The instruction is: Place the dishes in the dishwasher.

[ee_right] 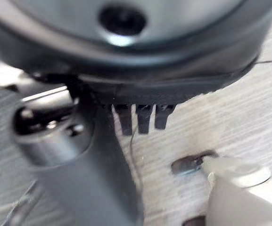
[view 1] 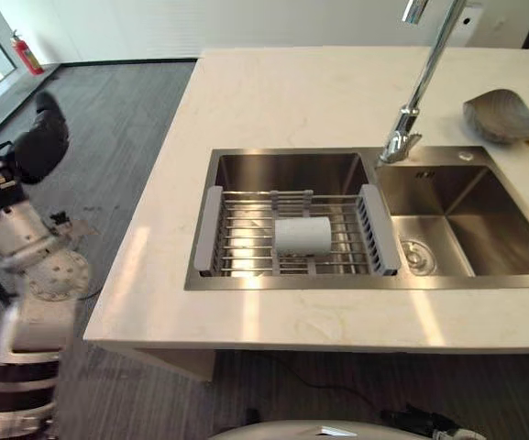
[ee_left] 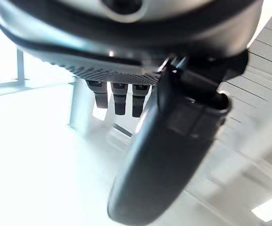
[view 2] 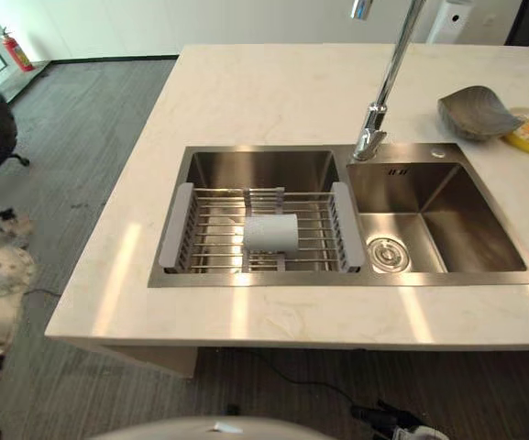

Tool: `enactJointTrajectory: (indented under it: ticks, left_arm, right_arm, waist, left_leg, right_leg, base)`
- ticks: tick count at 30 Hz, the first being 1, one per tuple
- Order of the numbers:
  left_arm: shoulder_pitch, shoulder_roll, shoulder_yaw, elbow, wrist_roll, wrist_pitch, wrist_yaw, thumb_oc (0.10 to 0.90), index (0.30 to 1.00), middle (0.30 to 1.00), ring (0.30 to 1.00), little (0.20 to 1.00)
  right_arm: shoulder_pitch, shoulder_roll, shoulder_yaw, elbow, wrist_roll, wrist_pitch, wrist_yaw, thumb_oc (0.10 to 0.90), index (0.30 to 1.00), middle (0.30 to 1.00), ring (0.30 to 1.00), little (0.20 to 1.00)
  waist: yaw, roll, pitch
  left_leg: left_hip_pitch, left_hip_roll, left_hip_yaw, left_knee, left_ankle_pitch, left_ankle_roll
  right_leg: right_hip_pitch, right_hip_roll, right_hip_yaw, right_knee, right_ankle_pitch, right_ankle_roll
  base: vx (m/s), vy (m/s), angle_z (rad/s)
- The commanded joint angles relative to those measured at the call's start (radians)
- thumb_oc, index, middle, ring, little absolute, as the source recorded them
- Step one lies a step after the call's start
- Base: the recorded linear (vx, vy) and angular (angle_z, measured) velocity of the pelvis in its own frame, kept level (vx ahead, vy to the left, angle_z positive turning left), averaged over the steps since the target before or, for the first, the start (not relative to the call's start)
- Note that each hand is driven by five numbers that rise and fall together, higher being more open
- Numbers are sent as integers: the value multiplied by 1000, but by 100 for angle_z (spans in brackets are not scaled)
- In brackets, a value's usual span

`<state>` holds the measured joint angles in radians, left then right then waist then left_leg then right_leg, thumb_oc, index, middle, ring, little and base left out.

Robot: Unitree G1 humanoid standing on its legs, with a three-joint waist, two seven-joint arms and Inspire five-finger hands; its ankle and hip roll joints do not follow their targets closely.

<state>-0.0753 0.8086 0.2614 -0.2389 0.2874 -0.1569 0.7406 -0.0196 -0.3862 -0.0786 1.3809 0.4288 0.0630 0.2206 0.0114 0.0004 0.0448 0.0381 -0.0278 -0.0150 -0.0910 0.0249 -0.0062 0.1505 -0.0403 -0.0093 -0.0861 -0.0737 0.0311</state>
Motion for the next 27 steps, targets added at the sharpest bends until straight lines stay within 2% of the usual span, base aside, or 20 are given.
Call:
enactJointTrajectory:
  ticks: [1, 2, 4, 5, 8, 11, 12, 13, 16, 17, 18, 23, 27]
  left_arm:
    - [61, 103, 59, -48, 140, -23, -212, 800, 900, 900, 900, 900]
    - [59, 104, 57, -47, 141, -23, -212, 800, 900, 900, 900, 900]
    - [53, 93, 21, -110, 123, -43, -320, 800, 900, 900, 900, 900]
    - [31, 117, -28, -128, 89, -39, -457, 800, 900, 900, 900, 900]
    - [-15, 187, -123, -172, 47, 7, -706, 800, 900, 900, 900, 900]
    - [-52, 176, -186, -174, 80, 20, -754, 800, 900, 900, 900, 900]
    - [-48, 140, -252, -201, 76, 21, -786, 800, 900, 900, 900, 900]
    - [-109, 105, -334, -183, 113, 75, -832, 800, 900, 900, 900, 900]
    - [-232, -24, -456, -148, 119, 134, -915, 800, 900, 900, 900, 900]
    - [-254, -62, -482, -148, 122, 146, -932, 800, 900, 900, 900, 900]
    - [-257, -64, -485, -147, 123, 147, -932, 800, 900, 900, 900, 900]
    - [-309, -206, -580, -95, 140, 193, -991, 800, 900, 900, 900, 900]
    - [-358, -275, -627, -56, 148, 221, -1010, 800, 900, 900, 900, 900]
  right_arm:
    - [-74, -72, -1, 96, -51, 9, 98, 800, 900, 900, 900, 900]
    - [-75, -72, -2, 98, -52, 9, 100, 800, 900, 900, 900, 900]
    - [-91, -103, -10, 120, -74, 30, 155, 800, 900, 900, 900, 900]
    - [-104, -140, -14, 133, -101, 48, 208, 800, 900, 900, 900, 900]
    - [-122, -216, -28, 166, -148, 84, 294, 800, 900, 900, 900, 900]
    - [-132, -249, -38, 195, -181, 91, 331, 800, 900, 900, 900, 900]
    - [-160, -195, -16, 186, -170, 96, 260, 800, 900, 900, 900, 900]
    - [-169, -180, -29, 208, -191, 107, 241, 800, 900, 900, 900, 900]
    - [-183, -165, -38, 198, -217, 113, 240, 800, 900, 900, 900, 900]
    - [-186, -164, -41, 195, -223, 109, 238, 800, 900, 900, 900, 900]
    - [-186, -166, -43, 195, -223, 109, 239, 800, 900, 900, 900, 900]
    - [-191, -153, -45, 179, -239, 101, 239, 800, 900, 900, 900, 900]
    - [-195, -151, -47, 169, -243, 104, 234, 800, 900, 900, 900, 900]
  waist:
    - [39, -20, -55]
    - [39, -22, -56]
    - [38, -21, -61]
    - [34, -17, -65]
    - [26, -10, -70]
    - [24, -10, -71]
    - [22, -6, -72]
    - [8, -6, -78]
    - [-5, -5, -79]
    - [-7, -4, -76]
    - [-5, -3, -76]
    - [-28, -2, -77]
    - [-40, 0, -78]
  left_leg:
    - [19, 52, -4, 4, -38, -68]
    - [19, 52, -4, 4, -38, -68]
    - [21, 53, -5, 4, -39, -68]
    - [24, 54, -4, 4, -40, -67]
    - [27, 54, -6, 4, -41, -68]
    - [31, 54, -8, 4, -43, -69]
    - [32, 55, -6, 4, -44, -68]
    - [36, 55, -4, 4, -48, -66]
    - [38, 55, -3, 4, -51, -61]
    - [32, 55, 0, 4, -39, -60]
    - [32, 55, 0, 4, -39, -60]
    - [42, 57, 14, 4, -47, -55]
    - [50, 59, 19, 4, -52, -52]
  right_leg:
    - [-77, -18, -17, -1, 54, 76]
    - [-77, -18, -18, -1, 54, 76]
    - [-75, -18, -22, -1, 51, 78]
    - [-71, -18, -25, -1, 49, 80]
    - [-63, -20, -30, -1, 47, 82]
    - [-58, -21, -35, -1, 44, 82]
    - [-55, -22, -35, -1, 45, 81]
    - [-52, -20, -31, -1, 43, 79]
    - [-51, -21, -26, -1, 46, 76]
    - [-56, -20, -24, -1, 57, 74]
    - [-56, -20, -24, -1, 57, 74]
    - [-50, -17, -11, -1, 54, 73]
    - [-47, -17, 0, -1, 53, 72]
  base:
    - [2, -16, 4]
    - [14, -20, 8]
    - [28, -25, 27]
    - [29, -31, 26]
    - [16, -15, 3]
    - [7, -7, -1]
    - [16, -15, 4]
    - [0, 0, 0]
    - [-9, -19, 13]
    - [-47, -6, 5]
    - [-43, -3, -10]
    - [8, -1, -19]
    - [1, 1, -9]
